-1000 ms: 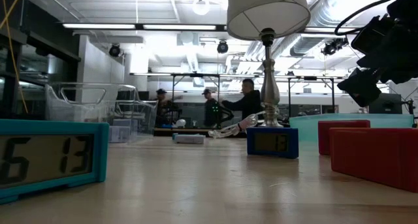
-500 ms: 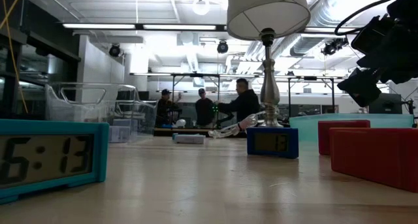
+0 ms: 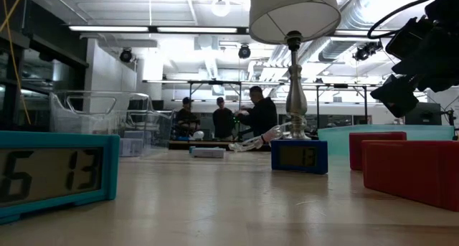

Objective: Pick & Place Office items
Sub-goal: Put the pink charger adapter into the transparent bin

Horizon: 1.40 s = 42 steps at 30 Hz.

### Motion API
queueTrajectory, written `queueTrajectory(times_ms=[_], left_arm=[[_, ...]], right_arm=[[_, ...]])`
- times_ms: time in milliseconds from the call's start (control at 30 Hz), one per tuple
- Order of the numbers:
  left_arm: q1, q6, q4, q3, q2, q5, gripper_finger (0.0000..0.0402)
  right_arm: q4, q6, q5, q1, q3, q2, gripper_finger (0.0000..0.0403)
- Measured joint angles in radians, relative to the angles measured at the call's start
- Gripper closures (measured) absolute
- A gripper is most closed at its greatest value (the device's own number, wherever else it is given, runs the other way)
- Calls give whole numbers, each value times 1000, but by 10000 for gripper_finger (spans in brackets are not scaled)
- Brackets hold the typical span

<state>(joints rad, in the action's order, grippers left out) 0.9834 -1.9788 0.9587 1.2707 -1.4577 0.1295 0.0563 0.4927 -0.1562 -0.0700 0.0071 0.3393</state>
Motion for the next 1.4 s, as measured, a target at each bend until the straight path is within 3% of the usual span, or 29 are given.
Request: queueTrajectory(times_ms=[367, 700, 1067, 1400], left_arm=[[37, -203, 98, 5, 0, -2, 227], [-1, -186, 181, 6, -28, -77, 227], [-11, -226, 167, 71, -38, -63, 227], [-9, -243, 219, 175, -198, -92, 227]], right_arm=[[0, 0, 0, 0, 0, 0, 167], [0, 0, 0, 0, 0, 0, 167], [0, 0, 0, 0, 0, 0, 167], [0, 0, 0, 0, 0, 0, 167]])
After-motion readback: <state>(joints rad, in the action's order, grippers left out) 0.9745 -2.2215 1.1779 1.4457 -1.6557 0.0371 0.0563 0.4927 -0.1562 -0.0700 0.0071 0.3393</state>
